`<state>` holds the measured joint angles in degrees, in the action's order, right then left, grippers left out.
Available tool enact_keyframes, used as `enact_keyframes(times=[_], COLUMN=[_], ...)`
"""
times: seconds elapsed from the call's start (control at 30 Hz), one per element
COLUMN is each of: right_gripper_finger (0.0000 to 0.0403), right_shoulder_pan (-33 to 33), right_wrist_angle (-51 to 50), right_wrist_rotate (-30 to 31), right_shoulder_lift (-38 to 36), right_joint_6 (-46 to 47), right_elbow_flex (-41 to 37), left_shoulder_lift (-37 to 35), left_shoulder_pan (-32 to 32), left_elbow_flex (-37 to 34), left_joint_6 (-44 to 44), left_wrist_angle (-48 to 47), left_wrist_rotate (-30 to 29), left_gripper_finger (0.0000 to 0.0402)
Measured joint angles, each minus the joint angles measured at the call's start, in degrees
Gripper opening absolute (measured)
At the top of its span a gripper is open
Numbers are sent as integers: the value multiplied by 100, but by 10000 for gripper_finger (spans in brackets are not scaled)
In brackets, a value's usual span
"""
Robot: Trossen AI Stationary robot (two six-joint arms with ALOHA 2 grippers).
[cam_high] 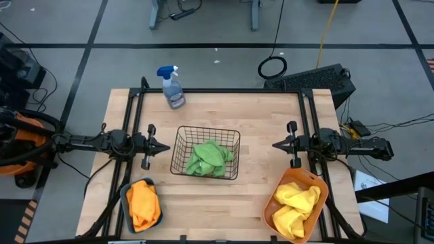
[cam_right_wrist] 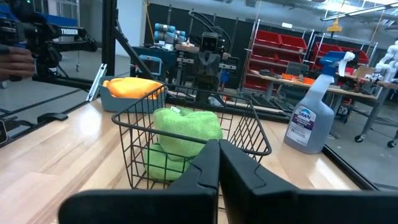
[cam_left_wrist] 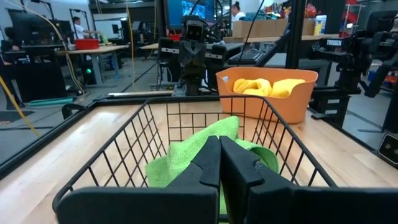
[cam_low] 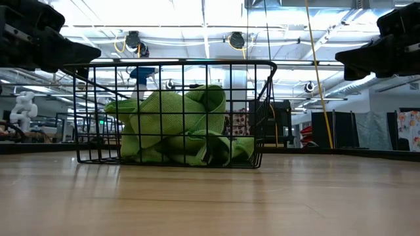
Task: Sort microfiber towel by color & place in baskets
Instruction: Return to Home Position
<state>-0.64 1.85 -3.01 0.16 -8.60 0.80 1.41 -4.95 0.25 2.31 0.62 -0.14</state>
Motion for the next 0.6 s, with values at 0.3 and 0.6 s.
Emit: enact_keyframes(times=[0.3, 0.6], right_gripper_finger=[0, 0], right_shoulder_pan=[0, 0], right_wrist_angle=[0, 0], right_wrist_rotate=[-2, -2], right_shoulder_lift=[0, 0], right_joint_6=[0, 0], right_elbow_flex=[0, 0], left_shoulder_lift=[2, 2], left_shoulder_pan=[0, 0], left_elbow_flex=[0, 0], left_joint_6=[-37, -39], left_wrist_angle=[22, 33], left_wrist_rotate=[0, 0], left_gripper_finger=[4, 4])
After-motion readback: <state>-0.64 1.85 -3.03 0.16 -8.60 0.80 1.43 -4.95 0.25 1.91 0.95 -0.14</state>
